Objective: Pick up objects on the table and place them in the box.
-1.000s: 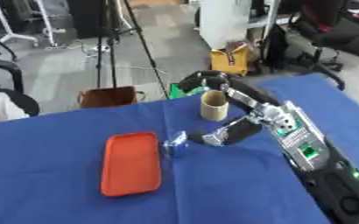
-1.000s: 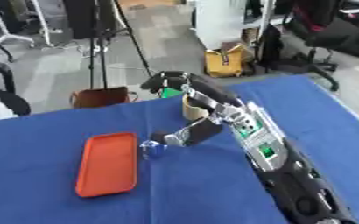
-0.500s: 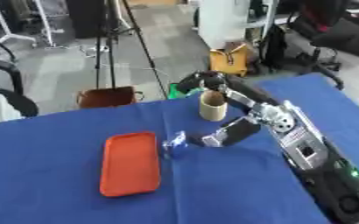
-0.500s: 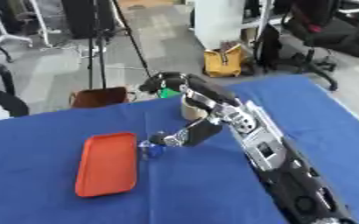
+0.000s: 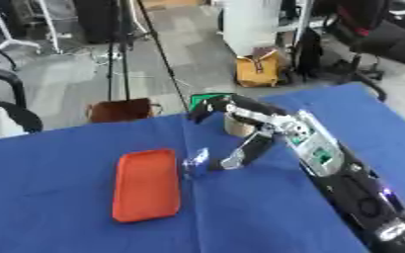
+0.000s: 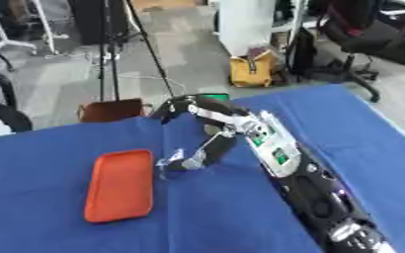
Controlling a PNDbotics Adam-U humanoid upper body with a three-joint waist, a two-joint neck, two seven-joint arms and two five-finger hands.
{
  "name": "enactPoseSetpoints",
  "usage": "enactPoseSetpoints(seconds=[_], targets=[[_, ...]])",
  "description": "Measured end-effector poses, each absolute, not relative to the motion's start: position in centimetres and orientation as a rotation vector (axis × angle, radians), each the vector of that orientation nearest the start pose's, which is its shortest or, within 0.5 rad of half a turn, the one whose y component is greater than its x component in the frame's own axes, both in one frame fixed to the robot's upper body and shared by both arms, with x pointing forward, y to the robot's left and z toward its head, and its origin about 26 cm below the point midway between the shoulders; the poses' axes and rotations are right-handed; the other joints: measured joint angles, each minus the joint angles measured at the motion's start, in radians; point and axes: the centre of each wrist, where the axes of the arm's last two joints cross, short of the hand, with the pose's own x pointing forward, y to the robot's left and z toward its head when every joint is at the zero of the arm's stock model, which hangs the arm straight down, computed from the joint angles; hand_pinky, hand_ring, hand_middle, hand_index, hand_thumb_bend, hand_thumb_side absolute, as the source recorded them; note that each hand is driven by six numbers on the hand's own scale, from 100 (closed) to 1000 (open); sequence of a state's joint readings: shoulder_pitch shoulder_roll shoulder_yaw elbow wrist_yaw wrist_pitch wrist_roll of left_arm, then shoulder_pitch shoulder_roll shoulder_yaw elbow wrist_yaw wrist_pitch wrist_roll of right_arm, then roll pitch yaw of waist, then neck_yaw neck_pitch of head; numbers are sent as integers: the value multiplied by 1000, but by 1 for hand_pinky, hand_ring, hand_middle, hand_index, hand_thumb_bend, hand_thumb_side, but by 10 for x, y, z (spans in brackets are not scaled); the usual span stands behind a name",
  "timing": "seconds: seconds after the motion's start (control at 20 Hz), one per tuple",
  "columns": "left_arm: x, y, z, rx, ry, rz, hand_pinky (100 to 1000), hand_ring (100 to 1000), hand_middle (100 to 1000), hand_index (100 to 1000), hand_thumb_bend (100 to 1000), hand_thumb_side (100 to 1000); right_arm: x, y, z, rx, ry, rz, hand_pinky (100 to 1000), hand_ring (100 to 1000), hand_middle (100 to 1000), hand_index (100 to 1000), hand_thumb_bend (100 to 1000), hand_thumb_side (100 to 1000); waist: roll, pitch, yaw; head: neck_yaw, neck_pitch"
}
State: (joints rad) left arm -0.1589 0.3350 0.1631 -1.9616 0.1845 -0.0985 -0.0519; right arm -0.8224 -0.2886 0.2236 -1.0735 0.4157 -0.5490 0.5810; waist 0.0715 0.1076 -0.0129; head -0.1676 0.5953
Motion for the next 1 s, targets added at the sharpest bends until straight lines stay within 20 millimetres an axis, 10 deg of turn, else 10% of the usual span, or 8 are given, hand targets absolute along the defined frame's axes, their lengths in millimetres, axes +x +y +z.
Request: enactPoseSetpoints(seconds=[0.5, 1.0], targets=[[286, 317, 168, 109, -2231, -211, 566, 859, 795, 888, 691, 386, 464, -203, 94, -128, -1692, 1724, 828, 774, 803, 878, 570, 295, 3, 4, 14, -5, 0], [287, 316, 169, 102, -2234, -220, 565, 856, 795, 887, 685, 390, 468, -200, 87, -194, -1649, 1803, 807, 760, 787, 863, 472, 227, 7, 5, 26, -13, -7]])
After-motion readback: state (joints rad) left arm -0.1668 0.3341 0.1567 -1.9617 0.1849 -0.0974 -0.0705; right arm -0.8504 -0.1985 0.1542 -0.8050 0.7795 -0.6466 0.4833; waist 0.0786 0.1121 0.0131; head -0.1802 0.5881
